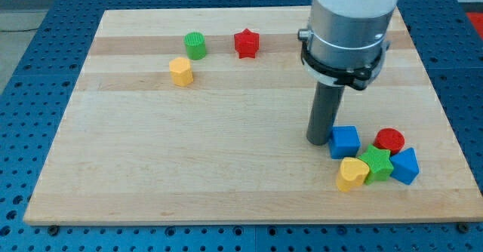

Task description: Point your arm to the left center

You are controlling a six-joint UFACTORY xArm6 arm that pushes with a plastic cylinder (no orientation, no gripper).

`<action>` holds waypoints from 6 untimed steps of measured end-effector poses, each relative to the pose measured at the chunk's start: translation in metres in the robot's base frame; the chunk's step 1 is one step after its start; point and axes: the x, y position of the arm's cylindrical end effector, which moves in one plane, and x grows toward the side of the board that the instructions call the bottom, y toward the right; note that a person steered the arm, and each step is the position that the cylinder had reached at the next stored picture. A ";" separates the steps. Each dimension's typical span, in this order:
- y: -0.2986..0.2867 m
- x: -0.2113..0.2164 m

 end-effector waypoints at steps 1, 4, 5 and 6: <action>0.017 0.004; -0.088 0.000; -0.186 -0.008; -0.286 -0.031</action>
